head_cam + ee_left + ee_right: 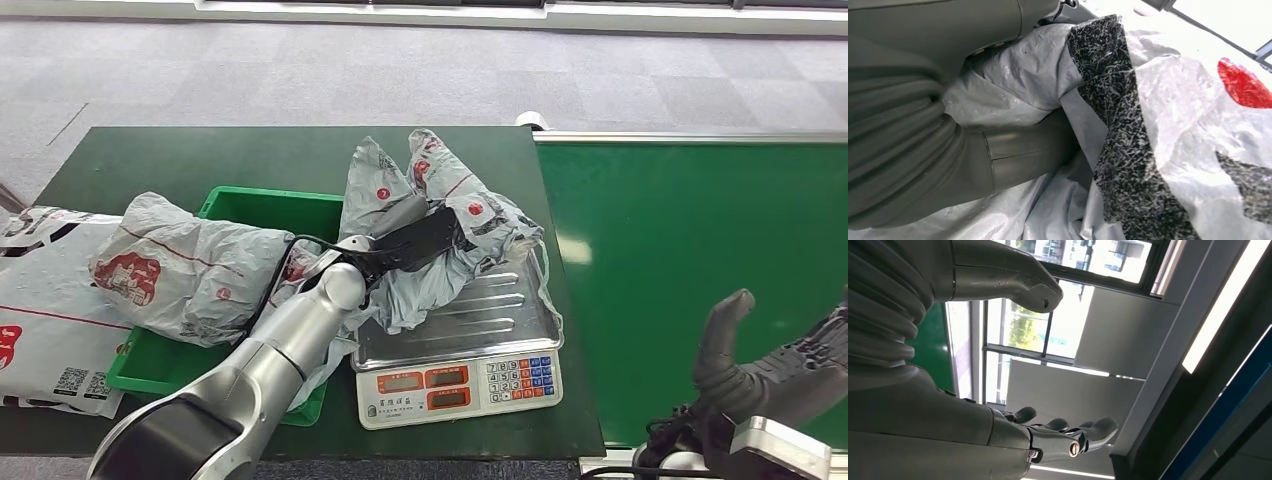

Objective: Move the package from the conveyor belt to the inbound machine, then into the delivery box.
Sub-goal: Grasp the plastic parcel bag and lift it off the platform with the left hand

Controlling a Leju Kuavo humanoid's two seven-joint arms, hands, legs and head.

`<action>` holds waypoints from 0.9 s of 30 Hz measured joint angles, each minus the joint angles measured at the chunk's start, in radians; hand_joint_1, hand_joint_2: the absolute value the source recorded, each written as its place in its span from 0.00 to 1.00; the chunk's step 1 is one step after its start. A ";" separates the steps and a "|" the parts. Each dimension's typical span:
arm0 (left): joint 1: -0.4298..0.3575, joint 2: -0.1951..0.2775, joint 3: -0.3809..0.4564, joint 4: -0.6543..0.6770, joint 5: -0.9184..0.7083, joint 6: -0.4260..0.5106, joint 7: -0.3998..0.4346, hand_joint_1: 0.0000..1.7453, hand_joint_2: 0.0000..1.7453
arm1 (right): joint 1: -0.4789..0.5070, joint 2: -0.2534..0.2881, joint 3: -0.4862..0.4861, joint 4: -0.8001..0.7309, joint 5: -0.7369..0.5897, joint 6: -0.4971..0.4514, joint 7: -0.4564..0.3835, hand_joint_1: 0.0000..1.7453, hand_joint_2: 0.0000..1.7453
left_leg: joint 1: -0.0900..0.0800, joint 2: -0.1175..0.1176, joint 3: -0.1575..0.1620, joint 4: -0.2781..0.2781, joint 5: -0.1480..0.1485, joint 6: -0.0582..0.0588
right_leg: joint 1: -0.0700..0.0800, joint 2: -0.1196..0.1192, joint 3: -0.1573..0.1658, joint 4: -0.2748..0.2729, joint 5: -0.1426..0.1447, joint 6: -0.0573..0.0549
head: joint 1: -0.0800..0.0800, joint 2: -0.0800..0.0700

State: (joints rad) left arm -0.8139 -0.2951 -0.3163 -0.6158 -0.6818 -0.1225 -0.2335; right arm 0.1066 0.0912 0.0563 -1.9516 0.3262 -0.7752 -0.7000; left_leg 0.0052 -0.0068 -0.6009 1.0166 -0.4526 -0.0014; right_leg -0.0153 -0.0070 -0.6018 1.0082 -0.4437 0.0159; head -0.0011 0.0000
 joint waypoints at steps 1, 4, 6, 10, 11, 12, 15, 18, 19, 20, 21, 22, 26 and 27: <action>0.005 0.002 0.003 -0.012 0.000 0.000 0.000 1.00 1.00 | 0.001 0.000 -0.001 0.000 0.000 0.000 0.000 0.00 1.00 | 0.000 0.000 0.000 0.000 0.000 0.000 | 0.000 0.000 0.000 0.000 0.000 0.000 | 0.000 0.000; 0.015 0.005 0.007 -0.038 0.001 0.000 0.000 1.00 1.00 | 0.002 0.000 -0.002 -0.003 0.000 0.000 0.000 0.00 1.00 | 0.000 0.000 0.000 0.000 0.000 0.000 | 0.000 0.000 0.000 0.000 0.000 0.000 | 0.000 0.000; 0.018 0.007 0.008 -0.049 0.001 0.000 0.000 1.00 1.00 | 0.004 0.000 -0.003 -0.004 0.000 0.000 0.000 0.00 1.00 | 0.000 0.000 0.000 0.000 0.000 0.000 | 0.000 0.000 0.000 0.000 0.000 0.000 | 0.000 0.000; 0.028 0.009 0.014 -0.068 0.014 0.022 -0.011 1.00 1.00 | 0.005 0.000 -0.006 -0.005 0.001 0.000 0.000 0.00 1.00 | 0.000 0.000 -0.001 0.000 0.000 0.000 | 0.000 0.000 0.000 0.000 0.000 0.000 | 0.000 0.000; 0.036 0.010 0.017 -0.084 0.032 0.044 -0.021 1.00 1.00 | 0.007 0.000 -0.008 -0.005 0.002 0.000 0.000 0.00 1.00 | 0.000 0.000 -0.001 0.000 0.000 0.000 | 0.000 0.000 0.000 0.000 0.000 0.000 | 0.000 0.000; 0.049 0.014 0.021 -0.112 0.060 0.075 -0.031 1.00 1.00 | 0.010 0.000 -0.010 -0.006 0.003 0.000 0.000 0.00 1.00 | 0.000 0.000 -0.001 0.000 0.000 0.000 | 0.000 0.000 0.000 0.000 0.000 0.000 | 0.000 0.000; 0.114 0.048 0.036 -0.282 0.165 0.181 -0.030 1.00 1.00 | 0.027 0.000 -0.018 -0.007 0.004 0.000 0.000 0.00 1.00 | 0.000 0.001 -0.001 -0.001 -0.001 -0.001 | 0.000 0.002 -0.001 0.000 0.000 0.000 | 0.000 0.000; 0.200 0.102 0.066 -0.500 0.232 0.285 -0.029 1.00 1.00 | 0.054 0.000 -0.028 -0.012 0.003 0.000 0.000 0.00 1.00 | 0.000 0.002 0.000 -0.002 -0.001 -0.002 | 0.000 0.004 -0.002 0.000 -0.001 -0.002 | 0.000 0.000; 0.231 0.120 0.081 -0.570 0.246 0.319 -0.037 1.00 1.00 | 0.063 0.000 -0.032 -0.015 0.003 0.000 0.000 0.00 1.00 | 0.000 0.002 0.000 -0.002 -0.002 -0.002 | 0.001 0.004 -0.002 0.000 -0.002 -0.002 | 0.000 0.000; 0.264 0.134 0.098 -0.639 0.256 0.352 -0.048 1.00 1.00 | 0.071 0.001 -0.035 -0.017 0.003 0.000 0.000 0.00 1.00 | 0.000 0.002 0.000 -0.003 -0.002 -0.003 | 0.001 0.004 -0.002 0.000 -0.002 -0.002 | 0.000 0.000; 0.296 0.147 0.116 -0.703 0.264 0.383 -0.059 1.00 1.00 | 0.078 0.002 -0.039 -0.021 0.004 0.000 0.000 0.00 1.00 | 0.001 0.002 0.000 -0.003 -0.002 -0.003 | 0.001 0.004 -0.002 0.000 -0.003 -0.003 | 0.000 0.000; 0.330 0.160 0.136 -0.764 0.269 0.412 -0.070 1.00 1.00 | 0.086 0.005 -0.042 -0.024 0.006 0.000 0.000 0.00 1.00 | 0.001 0.002 0.000 -0.003 -0.002 -0.003 | 0.001 0.004 -0.002 0.000 -0.003 -0.003 | 0.000 0.000; 0.449 0.194 0.205 -0.949 0.280 0.466 -0.101 1.00 1.00 | 0.111 0.020 -0.057 -0.041 0.016 0.000 0.000 0.00 1.00 | 0.001 0.002 0.000 -0.003 -0.003 -0.004 | 0.001 0.003 -0.002 0.000 -0.006 -0.003 | 0.000 0.000; 0.469 0.200 0.214 -0.977 0.282 0.468 -0.104 1.00 1.00 | 0.114 0.023 -0.059 -0.044 0.017 0.000 0.000 0.00 1.00 | 0.001 0.002 0.000 -0.003 -0.003 -0.004 | 0.001 0.003 -0.002 0.000 -0.006 -0.003 | 0.000 0.000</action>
State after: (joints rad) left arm -0.3450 -0.0948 -0.1020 -1.5932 -0.3997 0.3459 -0.3376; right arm 0.2206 0.1143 -0.0028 -1.9954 0.3433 -0.7752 -0.7000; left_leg 0.0059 -0.0051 -0.6008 1.0132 -0.4556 -0.0049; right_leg -0.0147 -0.0041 -0.6039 1.0085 -0.4494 0.0131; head -0.0012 0.0000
